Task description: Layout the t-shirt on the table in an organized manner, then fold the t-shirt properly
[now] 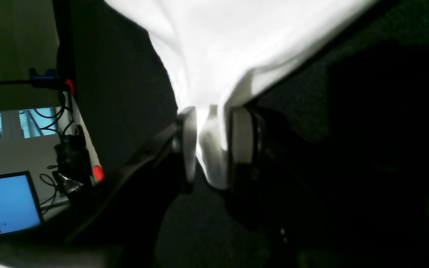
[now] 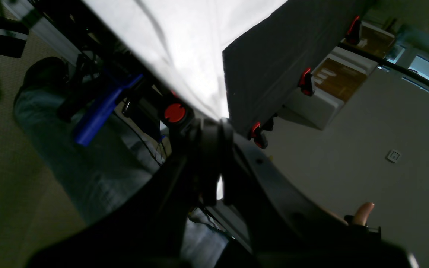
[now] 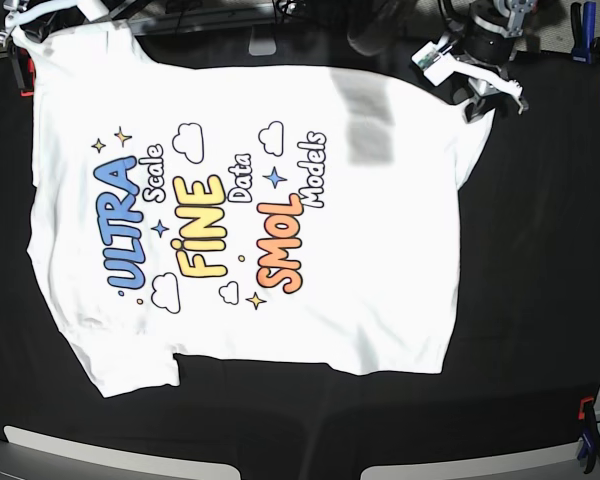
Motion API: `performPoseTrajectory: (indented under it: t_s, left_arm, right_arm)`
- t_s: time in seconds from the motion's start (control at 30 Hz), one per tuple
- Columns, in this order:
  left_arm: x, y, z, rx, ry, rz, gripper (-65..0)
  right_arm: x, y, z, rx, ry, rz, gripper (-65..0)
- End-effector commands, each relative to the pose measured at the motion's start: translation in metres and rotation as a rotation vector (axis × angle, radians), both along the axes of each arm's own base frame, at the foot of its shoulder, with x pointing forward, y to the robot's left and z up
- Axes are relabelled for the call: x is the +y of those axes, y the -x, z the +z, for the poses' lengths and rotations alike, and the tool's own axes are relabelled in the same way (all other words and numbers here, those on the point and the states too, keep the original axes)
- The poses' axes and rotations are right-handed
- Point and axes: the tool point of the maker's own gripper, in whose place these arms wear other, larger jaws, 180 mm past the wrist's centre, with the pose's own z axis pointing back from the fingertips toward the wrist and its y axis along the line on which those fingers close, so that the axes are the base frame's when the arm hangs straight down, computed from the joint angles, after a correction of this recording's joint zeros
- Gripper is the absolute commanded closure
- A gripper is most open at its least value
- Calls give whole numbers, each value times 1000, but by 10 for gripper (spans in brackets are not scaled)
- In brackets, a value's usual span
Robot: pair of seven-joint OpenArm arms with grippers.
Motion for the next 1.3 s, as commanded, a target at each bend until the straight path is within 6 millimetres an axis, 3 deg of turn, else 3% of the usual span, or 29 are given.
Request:
performPoseTrajectory:
  t_s: [0.0,0.23,0.4,0.5,0.67,0.8,1.13,1.27]
  left_arm:
    - [1,-2,3,-15,0,-8,-140]
    - [19,7,-19,4,-95,-56,-140]
    - [14,3,-14,-48,-137,-109,-124]
    - [10,0,-9,-80,-158,-139,0]
    - [5,-5,1,-153,-222,-201,0]
    - [18,-7,10,-190,-322,-166,0]
    - [7,38,13,-177,-370,-254,0]
    - [10,42,13,-172,-383,-244,0]
  right_arm:
    - [0,-2,6,-15,9,8,0]
    - [0,-2,6,-16,9,8,0]
    - [0,-2,6,-15,9,7,0]
    - [0,-2,6,-15,9,7,0]
    - [0,-2,6,-16,9,8,0]
    - [0,-2,6,-16,9,8,0]
    - [1,-1,4,4,12,22,0]
    - [2,-1,4,5,11,26,0]
